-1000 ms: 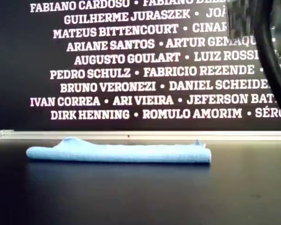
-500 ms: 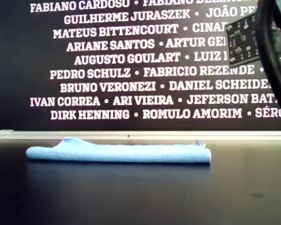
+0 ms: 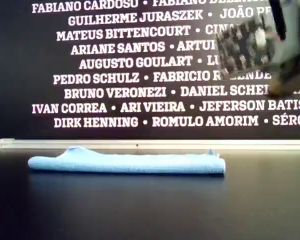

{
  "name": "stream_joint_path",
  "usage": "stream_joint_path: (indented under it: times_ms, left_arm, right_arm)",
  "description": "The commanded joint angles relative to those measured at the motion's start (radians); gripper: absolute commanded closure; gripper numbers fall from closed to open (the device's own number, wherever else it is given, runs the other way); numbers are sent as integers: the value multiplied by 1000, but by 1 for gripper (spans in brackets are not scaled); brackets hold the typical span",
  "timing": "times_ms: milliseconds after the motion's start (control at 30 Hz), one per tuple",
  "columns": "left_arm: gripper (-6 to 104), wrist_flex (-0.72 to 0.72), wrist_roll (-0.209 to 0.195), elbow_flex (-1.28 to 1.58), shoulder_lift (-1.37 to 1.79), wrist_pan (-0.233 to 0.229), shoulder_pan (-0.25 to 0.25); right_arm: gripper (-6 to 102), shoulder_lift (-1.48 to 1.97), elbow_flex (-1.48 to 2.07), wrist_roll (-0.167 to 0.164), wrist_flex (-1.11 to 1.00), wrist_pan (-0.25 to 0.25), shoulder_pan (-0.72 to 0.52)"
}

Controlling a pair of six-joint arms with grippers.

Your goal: Fold a cloth

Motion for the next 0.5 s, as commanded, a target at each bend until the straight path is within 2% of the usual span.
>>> stream_joint_path:
  times_ms: [0, 233, 467]
  left_arm:
    - [52, -25, -5, -11, 9, 5, 3]
    - [41, -28, -3, -14, -175, 9, 2]
    - [40, -34, -3, -213, -449, 8, 3]
  right_arm:
    - [45, -29, -14, 6, -40, -14, 15]
    - [45, -250, -166, 14, -69, -14, 15]
    - [45, -881, -555, 15, -71, -14, 15]
